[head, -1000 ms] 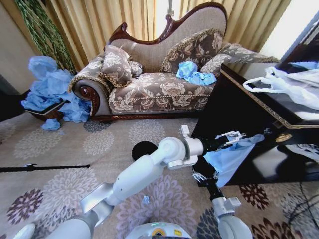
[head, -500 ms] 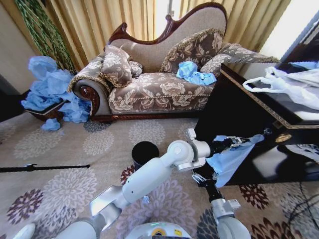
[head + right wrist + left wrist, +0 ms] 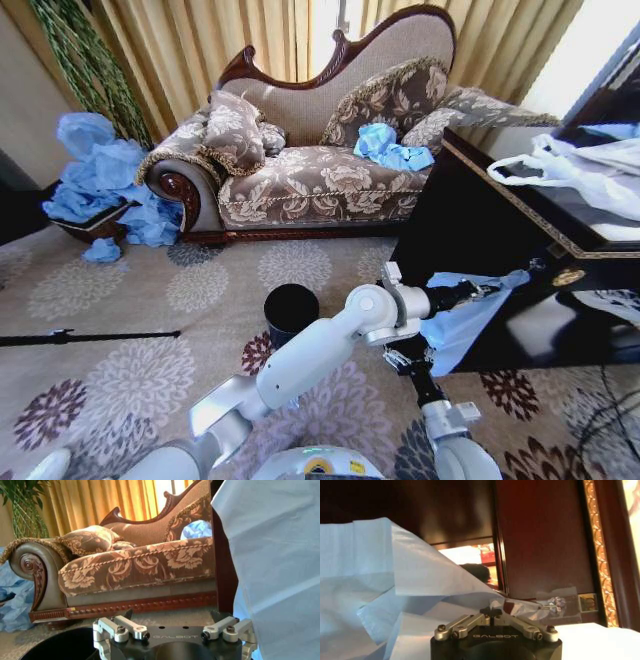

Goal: Place a garbage bag over the trash bin.

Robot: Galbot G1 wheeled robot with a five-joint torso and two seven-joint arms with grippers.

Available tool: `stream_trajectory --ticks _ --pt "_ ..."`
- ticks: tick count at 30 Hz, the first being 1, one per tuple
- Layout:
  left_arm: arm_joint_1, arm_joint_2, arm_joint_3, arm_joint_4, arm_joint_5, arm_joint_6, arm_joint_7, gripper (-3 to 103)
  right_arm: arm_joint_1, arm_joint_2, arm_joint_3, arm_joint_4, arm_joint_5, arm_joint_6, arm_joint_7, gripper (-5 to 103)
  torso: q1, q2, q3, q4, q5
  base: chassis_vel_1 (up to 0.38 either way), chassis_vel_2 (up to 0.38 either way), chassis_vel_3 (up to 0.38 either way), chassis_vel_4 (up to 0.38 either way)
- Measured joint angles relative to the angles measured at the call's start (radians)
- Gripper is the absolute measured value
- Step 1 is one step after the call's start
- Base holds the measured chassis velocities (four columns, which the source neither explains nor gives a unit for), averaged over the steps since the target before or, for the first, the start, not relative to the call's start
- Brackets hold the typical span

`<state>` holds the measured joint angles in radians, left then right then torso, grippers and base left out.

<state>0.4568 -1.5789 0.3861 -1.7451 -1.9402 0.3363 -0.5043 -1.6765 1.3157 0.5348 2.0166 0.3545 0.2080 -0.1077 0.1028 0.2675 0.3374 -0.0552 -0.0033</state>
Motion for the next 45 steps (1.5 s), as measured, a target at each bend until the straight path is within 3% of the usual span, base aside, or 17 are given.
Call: stream_trajectory --ticks 8,10,14,20,30,45 --pt "-0.005 0.011 0.002 -0.007 0.007 -0.011 -0.063 0 -0.008 0.009 0.002 -0.005 0.001 0.011 -0.008 100 0.000 0.000 0.000 -0.0001 -0.0002 0.000 0.000 0.000 0.000" --pt "-0.005 0.024 0.002 -0.023 -0.010 0.015 -0.131 0 -0.003 0.009 -0.005 -0.013 0.000 0.034 0.008 100 0.000 0.000 0.000 0.0000 -0.0002 0.000 0.000 0.000 0.000" --pt "-0.004 0.046 0.003 -0.044 -0.024 0.027 -0.190 0 0.001 0.009 -0.010 -0.018 0.000 0.041 0.015 100 0.000 0.000 0.000 0.0000 -0.0002 0.000 0.000 0.000 0.000" --pt "-0.005 0.076 -0.006 -0.054 -0.026 0.027 -0.221 0 -0.005 0.020 -0.014 -0.022 0.000 0.041 0.010 100 0.000 0.000 0.000 -0.0001 -0.0002 0.000 0.000 0.000 0.000" --pt "0.058 0.214 -0.039 -0.142 -0.064 0.063 -0.276 0 -0.012 0.043 -0.033 -0.026 -0.013 0.041 0.002 100 0.000 0.000 0.000 -0.0001 -0.0004 0.000 0.000 0.000 0.000" --pt "0.150 0.351 -0.133 -0.204 -0.045 0.128 -0.269 0 -0.006 0.061 -0.069 -0.035 -0.047 0.041 0.005 100 0.000 0.000 0.000 -0.0001 -0.0005 0.000 0.000 0.000 0.000"
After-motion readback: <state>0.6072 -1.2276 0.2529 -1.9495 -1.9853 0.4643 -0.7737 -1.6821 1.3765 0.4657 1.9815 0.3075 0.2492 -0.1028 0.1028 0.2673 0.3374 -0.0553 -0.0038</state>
